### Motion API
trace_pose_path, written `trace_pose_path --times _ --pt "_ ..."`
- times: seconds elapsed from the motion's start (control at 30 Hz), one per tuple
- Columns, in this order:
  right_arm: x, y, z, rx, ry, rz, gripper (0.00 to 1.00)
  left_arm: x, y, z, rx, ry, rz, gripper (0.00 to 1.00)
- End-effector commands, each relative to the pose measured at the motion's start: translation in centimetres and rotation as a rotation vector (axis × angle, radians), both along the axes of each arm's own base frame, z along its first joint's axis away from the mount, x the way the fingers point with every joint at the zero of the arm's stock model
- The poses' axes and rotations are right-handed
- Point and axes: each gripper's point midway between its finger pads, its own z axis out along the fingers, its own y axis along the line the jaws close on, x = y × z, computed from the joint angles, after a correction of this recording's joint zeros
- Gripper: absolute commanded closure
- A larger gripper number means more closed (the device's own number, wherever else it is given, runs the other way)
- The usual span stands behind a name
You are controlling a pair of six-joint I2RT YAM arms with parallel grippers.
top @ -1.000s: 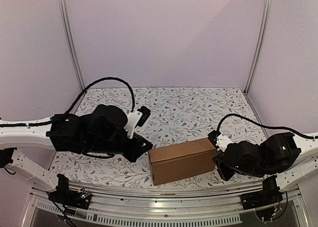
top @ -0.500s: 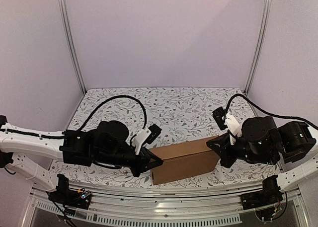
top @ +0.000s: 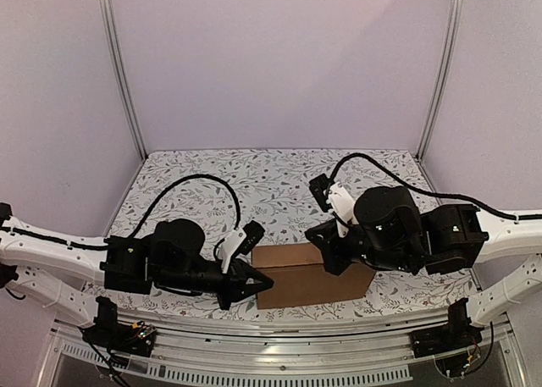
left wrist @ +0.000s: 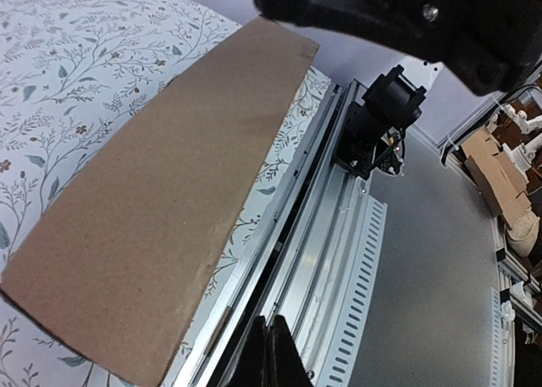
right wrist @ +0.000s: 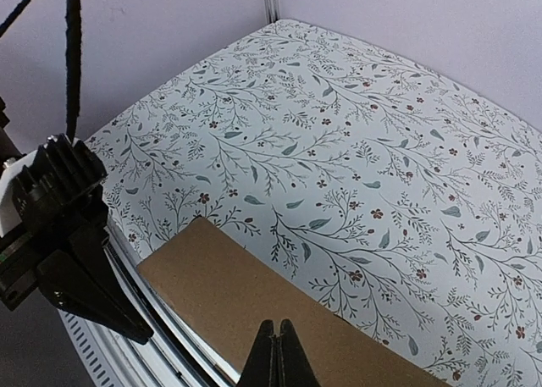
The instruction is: Fold the paper box
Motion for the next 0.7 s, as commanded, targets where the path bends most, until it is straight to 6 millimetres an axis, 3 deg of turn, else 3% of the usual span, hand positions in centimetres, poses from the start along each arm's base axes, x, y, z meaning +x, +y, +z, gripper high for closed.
trace_pose_path --times 0.0,0.23,0.5,0.67 --pt "0.3 2.5 -1.5 0.032 0.016 0.021 1.0 -1.4 -0.1 3.0 -0.097 -0.005 -0.078 1.0" --pt "-0.1 2.8 -6.1 0.01 0.074 0.018 1.0 -2.2 1.0 6.2 -0.16 -0.041 -0.116 1.0" --pt "-0.5 -0.1 -12.1 -0.048 0.135 -0.03 1.0 -0.7 0.9 7.8 -0.162 -0.131 -0.084 1.0" --pt "-0.7 -0.8 -13.5 -0.055 0.155 -0.043 1.0 0.9 0.3 8.4 -0.174 -0.172 -0.081 1.0"
